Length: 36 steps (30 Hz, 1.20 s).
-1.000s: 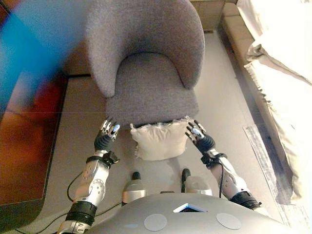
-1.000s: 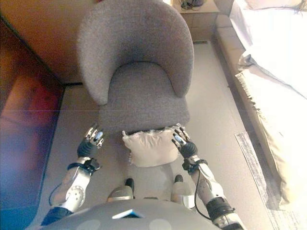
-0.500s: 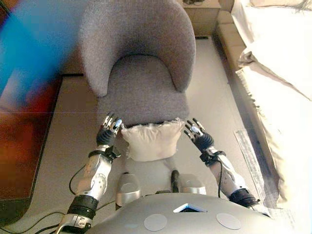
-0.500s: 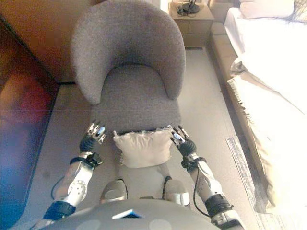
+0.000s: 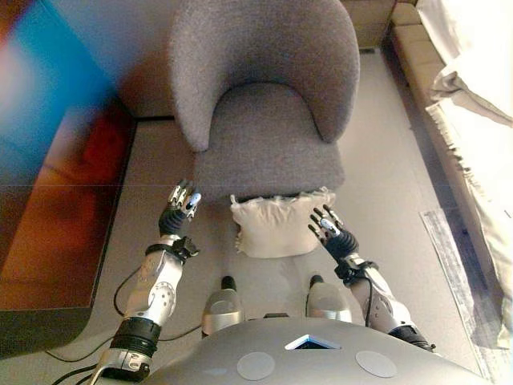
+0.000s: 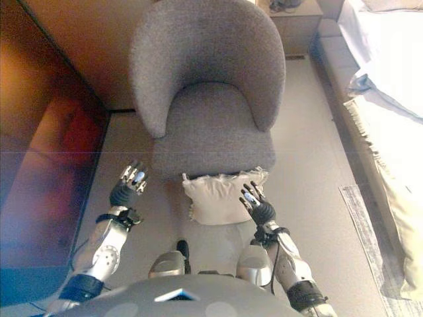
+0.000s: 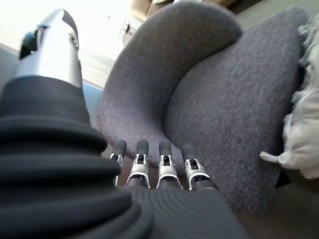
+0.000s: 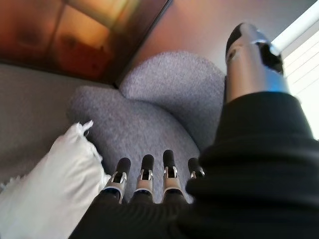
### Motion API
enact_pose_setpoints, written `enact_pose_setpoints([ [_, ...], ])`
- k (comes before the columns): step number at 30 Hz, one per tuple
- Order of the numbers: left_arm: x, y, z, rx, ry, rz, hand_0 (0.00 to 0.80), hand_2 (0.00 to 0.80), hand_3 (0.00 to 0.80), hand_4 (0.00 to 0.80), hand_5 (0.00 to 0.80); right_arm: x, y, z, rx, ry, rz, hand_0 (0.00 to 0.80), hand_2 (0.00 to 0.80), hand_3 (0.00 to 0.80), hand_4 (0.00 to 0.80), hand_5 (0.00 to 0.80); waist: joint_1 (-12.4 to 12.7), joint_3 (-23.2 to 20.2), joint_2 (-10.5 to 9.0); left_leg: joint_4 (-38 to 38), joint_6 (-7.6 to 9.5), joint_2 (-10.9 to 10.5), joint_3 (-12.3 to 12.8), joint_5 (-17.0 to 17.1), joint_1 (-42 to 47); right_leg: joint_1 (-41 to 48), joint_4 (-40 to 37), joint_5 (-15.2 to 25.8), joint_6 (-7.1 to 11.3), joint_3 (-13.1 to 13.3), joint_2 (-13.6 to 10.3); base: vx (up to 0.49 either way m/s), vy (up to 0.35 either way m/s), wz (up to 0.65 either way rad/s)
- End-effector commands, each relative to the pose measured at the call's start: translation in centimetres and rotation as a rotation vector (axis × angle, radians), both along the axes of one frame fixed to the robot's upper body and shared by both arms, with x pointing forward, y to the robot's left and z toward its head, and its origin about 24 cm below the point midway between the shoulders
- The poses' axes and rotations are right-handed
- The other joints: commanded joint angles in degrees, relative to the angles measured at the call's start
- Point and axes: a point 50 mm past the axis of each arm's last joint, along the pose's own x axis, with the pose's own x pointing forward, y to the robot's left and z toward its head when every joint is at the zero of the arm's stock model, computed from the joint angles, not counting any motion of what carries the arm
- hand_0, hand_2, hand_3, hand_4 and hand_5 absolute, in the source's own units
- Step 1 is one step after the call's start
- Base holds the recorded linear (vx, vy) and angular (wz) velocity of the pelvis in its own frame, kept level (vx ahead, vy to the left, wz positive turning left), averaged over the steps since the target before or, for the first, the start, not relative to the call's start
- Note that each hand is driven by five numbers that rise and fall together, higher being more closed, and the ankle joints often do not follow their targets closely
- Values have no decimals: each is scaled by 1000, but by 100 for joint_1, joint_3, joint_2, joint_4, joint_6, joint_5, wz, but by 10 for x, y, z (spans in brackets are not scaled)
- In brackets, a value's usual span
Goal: Pick up the cushion and take it to the sofa
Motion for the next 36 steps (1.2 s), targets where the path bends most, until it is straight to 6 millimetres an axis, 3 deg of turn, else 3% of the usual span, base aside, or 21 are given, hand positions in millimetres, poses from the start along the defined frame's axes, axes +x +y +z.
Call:
enact_pose_setpoints([
  [1,11,3,23,9,-131,11,0,0,0,0,0,23,6,24,31,-128,-2,0,0,0,0,0,-22,-93,-171,-31,-92,390,-327,445,-164,601,-189,74,-223,-30,72,79,-13,1],
  [6,0,-2,20,-12,-125,-9,0,0,0,0,0,16,3,23,17,-119,31,0,0,0,0,0,51,-73,-255,351,-113,433,-426,337,-365,604,-175,15,-324,-19,144,23,6,2],
  [9,-4,-4,18,-38,-110,7,0,0,0,0,0,16,1,23,8,-112,44,0,0,0,0,0,132,22,-284,886,-131,301,-700,471,-684,652,-140,-6,-389,67,235,57,91,-4],
  [11,-2,-4,20,-34,-113,-10,0,0,0,0,0,16,-1,22,13,-114,25,0,0,0,0,0,174,32,-271,605,-53,251,-567,423,-662,693,-130,-17,-333,13,215,94,166,-4],
  [15,2,0,23,33,-120,-33,0,0,0,0,0,20,-2,23,33,-127,-28,0,0,0,0,0,195,-36,-299,253,195,-22,-443,313,-513,567,187,196,-78,-66,-69,55,185,11],
  [18,2,6,26,79,-128,-43,0,0,0,0,0,24,3,26,55,-145,-46,0,0,0,0,0,241,-35,-271,233,486,-347,-376,178,-436,242,1044,651,-78,-119,-338,66,244,11],
  [21,-1,13,26,98,-115,-36,0,0,0,0,0,20,10,22,87,-125,-46,0,0,0,0,0,258,6,-165,197,644,-479,-343,60,-203,-154,2052,981,-132,-198,-427,100,245,4],
  [25,-4,22,28,104,-122,-16,0,0,0,0,0,17,14,23,83,-126,-13,0,0,0,0,0,281,28,-226,201,576,-500,-202,-23,-90,-150,1518,1108,-111,-335,-650,110,8,-17],
  [27,-4,24,31,98,-133,-16,0,0,0,0,0,20,15,24,82,-135,-11,0,0,0,0,0,278,60,-311,256,470,-462,-164,-91,-42,-81,847,1309,-43,-316,-804,118,-167,-26],
  [29,-3,24,30,91,-137,-26,0,0,0,0,0,25,14,26,82,-143,-12,0,0,0,0,0,238,91,-422,340,318,-326,-165,-213,-1,-57,-31,1474,115,-131,-893,168,-276,-12],
  [32,-2,22,29,79,-133,-38,0,0,0,0,0,34,14,30,89,-152,-9,0,0,0,0,0,181,113,-536,456,179,-109,-184,-415,97,-103,-702,1679,306,11,-852,200,-272,1],
  [36,-7,23,27,86,-117,-18,0,0,0,0,0,39,18,30,101,-137,20,0,0,0,0,0,202,104,-612,563,93,146,-140,-542,243,-49,-830,1636,370,-51,-752,213,-259,6],
])
